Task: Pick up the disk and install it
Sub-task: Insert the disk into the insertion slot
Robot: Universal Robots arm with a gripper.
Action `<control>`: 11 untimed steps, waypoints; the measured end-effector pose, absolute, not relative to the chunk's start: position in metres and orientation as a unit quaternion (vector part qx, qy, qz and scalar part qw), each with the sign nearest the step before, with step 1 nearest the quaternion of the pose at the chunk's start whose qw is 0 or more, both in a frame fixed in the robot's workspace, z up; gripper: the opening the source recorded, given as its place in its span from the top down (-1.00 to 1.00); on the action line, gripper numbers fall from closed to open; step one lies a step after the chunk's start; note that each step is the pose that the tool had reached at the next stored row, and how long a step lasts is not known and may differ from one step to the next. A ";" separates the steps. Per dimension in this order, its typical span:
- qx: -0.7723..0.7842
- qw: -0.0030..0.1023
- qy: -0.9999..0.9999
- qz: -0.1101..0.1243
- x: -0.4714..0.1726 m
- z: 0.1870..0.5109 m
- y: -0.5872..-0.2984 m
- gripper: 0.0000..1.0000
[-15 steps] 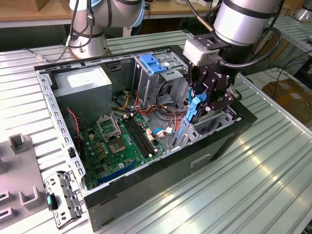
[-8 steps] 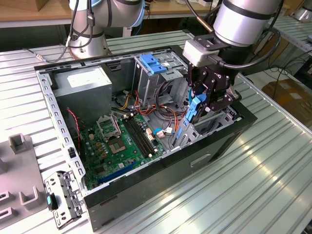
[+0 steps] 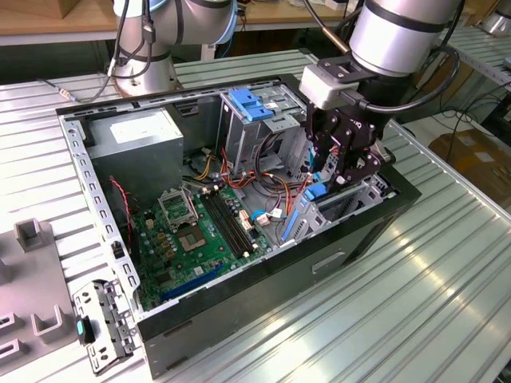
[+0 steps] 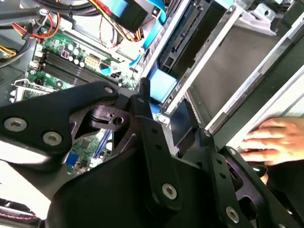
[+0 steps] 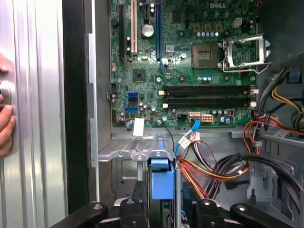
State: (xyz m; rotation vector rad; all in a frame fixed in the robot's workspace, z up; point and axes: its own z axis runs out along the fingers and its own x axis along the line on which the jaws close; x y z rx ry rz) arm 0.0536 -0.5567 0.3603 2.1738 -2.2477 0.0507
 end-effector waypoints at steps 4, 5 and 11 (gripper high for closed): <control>0.695 0.007 -0.719 0.016 0.054 0.355 -0.557 0.26; 0.695 0.007 -0.719 0.016 0.054 0.355 -0.557 0.39; 0.695 0.007 -0.719 0.016 0.054 0.354 -0.557 0.79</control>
